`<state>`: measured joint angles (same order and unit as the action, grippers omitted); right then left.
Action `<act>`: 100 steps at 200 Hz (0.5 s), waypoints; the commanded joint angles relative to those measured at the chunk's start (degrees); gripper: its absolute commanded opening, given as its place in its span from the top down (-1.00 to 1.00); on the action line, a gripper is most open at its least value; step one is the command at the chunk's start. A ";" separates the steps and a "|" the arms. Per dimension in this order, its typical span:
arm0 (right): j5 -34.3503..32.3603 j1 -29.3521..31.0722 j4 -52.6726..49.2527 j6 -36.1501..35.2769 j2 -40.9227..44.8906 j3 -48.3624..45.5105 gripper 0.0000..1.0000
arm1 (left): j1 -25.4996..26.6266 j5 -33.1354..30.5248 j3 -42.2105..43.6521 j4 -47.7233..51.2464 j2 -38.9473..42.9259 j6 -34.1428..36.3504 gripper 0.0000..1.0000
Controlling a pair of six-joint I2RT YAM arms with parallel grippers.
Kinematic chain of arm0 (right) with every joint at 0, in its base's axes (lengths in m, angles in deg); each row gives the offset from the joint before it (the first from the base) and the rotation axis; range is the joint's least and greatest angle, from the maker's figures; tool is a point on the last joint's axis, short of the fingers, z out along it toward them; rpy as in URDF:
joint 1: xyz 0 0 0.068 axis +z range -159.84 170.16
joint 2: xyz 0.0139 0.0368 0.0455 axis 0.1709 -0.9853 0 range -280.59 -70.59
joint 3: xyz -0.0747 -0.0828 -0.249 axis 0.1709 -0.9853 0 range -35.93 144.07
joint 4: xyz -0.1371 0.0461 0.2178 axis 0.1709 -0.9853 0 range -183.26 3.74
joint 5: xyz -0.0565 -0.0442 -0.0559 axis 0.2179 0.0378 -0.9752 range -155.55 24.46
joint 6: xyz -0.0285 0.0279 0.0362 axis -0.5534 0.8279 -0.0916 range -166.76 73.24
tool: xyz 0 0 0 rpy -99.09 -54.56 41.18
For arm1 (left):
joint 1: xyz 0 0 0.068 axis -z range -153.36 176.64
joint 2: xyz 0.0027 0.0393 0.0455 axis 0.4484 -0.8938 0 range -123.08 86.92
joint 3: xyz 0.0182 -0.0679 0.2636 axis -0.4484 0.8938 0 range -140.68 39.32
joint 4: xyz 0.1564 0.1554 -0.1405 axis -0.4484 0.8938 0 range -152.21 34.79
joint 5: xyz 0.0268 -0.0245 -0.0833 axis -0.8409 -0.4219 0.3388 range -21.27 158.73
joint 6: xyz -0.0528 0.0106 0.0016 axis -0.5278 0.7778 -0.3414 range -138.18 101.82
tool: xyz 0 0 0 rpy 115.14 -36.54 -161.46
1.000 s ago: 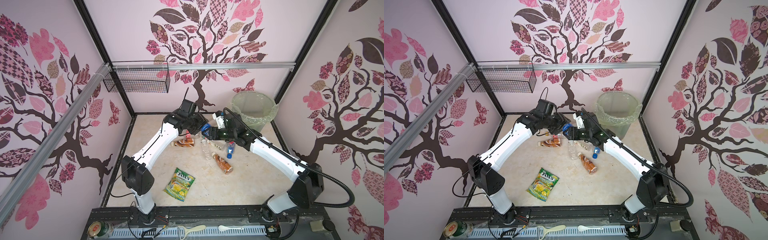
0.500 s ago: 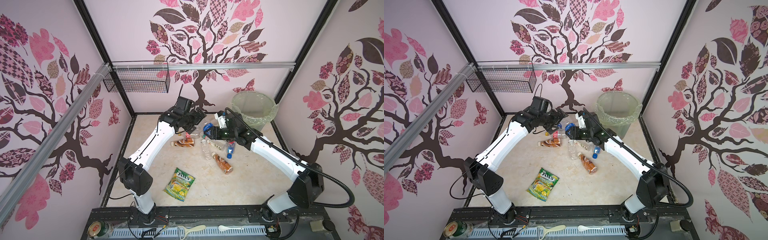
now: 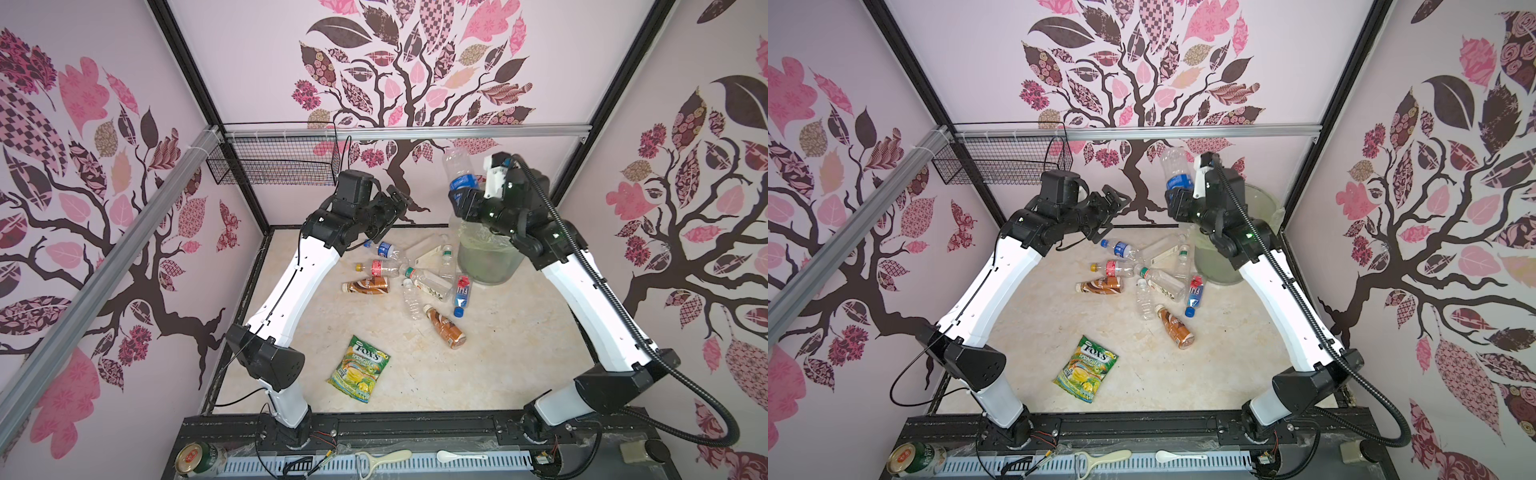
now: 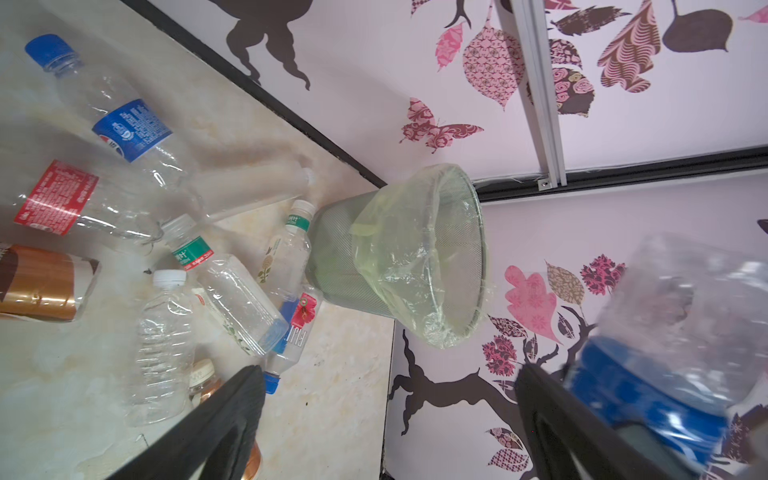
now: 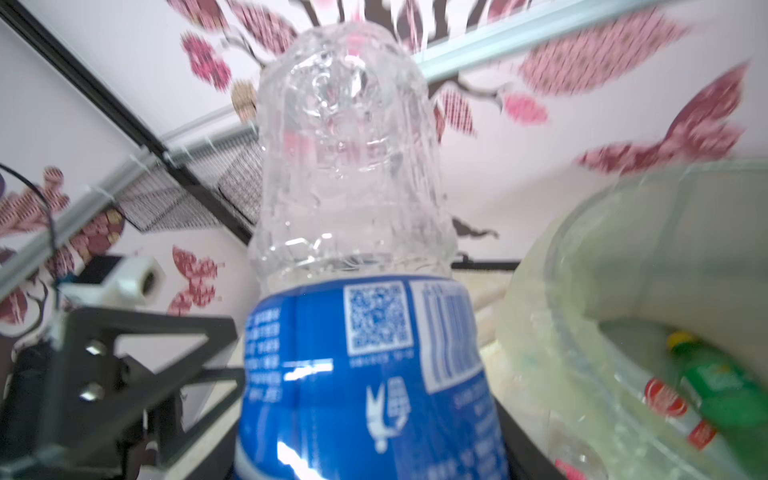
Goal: Throw the plastic bottles in the bin
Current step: 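Lift the Pocari Sweat bottle over the bin with the right gripper while the left releases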
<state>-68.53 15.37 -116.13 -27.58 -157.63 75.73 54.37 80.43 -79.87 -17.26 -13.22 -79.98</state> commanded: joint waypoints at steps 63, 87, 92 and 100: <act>-24.90 -1.28 2.47 -13.48 0.04 7.55 0.09 | 1.49 1.39 -2.95 -2.68 -0.02 3.30 -0.97; -20.87 -12.26 -4.91 -0.21 -4.31 2.49 0.03 | 1.14 2.07 -1.93 -2.84 0.26 2.75 -0.97; -18.42 -15.06 -5.81 1.99 -5.28 1.76 -0.16 | 1.11 2.10 -1.80 -2.87 0.42 2.67 -0.96; -14.11 -18.49 -6.18 4.00 -6.83 1.62 -0.43 | 1.10 2.31 -1.53 -2.78 0.61 2.66 -0.97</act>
<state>-87.52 6.65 -115.37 -33.11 -158.64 80.28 55.81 81.83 -81.34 -19.66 -13.22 -78.01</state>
